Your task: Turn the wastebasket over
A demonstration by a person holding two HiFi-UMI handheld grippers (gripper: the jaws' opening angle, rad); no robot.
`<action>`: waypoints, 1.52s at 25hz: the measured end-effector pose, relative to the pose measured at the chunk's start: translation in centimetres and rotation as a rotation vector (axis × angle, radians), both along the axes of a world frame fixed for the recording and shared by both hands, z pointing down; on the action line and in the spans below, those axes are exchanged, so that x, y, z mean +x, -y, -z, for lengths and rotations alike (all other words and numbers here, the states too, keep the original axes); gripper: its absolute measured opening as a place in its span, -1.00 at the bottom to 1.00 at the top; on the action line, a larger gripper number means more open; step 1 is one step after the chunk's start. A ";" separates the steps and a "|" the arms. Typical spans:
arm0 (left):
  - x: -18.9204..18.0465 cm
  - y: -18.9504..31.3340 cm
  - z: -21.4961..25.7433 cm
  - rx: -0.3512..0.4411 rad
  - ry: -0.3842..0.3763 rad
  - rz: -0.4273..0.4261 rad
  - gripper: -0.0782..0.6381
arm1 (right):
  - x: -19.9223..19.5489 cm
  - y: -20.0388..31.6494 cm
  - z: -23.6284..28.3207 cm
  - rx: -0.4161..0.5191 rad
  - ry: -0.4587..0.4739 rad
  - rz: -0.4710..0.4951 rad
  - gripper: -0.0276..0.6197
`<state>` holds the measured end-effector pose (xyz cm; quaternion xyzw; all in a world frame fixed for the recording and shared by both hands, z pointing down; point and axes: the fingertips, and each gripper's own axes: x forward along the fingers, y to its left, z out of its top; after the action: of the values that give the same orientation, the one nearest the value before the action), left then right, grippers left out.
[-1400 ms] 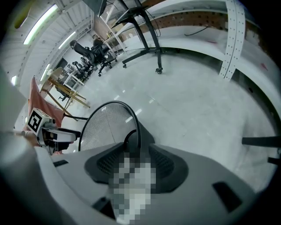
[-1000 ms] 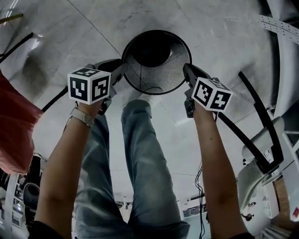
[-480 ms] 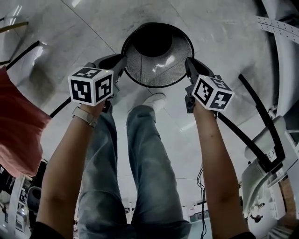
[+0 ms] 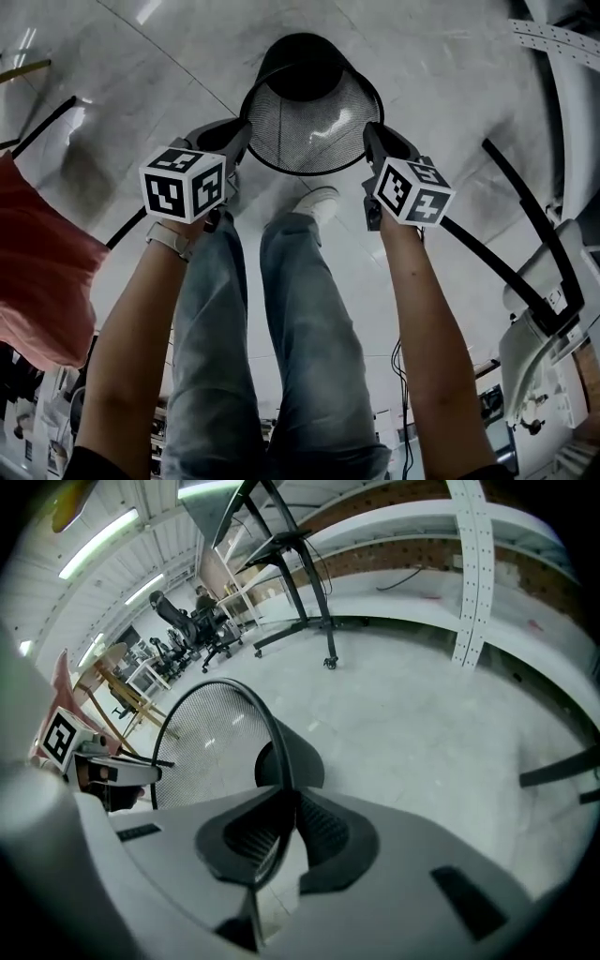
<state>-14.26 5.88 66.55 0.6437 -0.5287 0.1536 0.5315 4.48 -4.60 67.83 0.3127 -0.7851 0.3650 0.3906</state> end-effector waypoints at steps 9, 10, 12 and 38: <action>1.5 -3.0 -0.9 -0.062 -0.026 -0.159 -0.64 | 2.8 -6.0 -2.3 -0.146 -0.061 -0.057 -0.58; 1.7 -3.4 -1.2 -0.078 -0.034 -0.171 -0.64 | 3.1 -6.6 -2.5 -0.162 -0.064 -0.065 -0.55; 2.4 -4.6 -1.9 -0.125 -0.043 -0.208 -0.62 | 3.6 -7.7 -2.8 -0.188 -0.067 -0.074 -0.54; 3.7 -11.1 -15.1 -0.356 0.165 -0.727 -0.59 | 5.3 -14.0 -14.2 -0.357 -0.194 0.022 -0.54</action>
<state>-10.58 16.98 81.66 0.6720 -0.2730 0.4717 0.5015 9.82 9.40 82.07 0.2636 -0.6699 0.4623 0.5178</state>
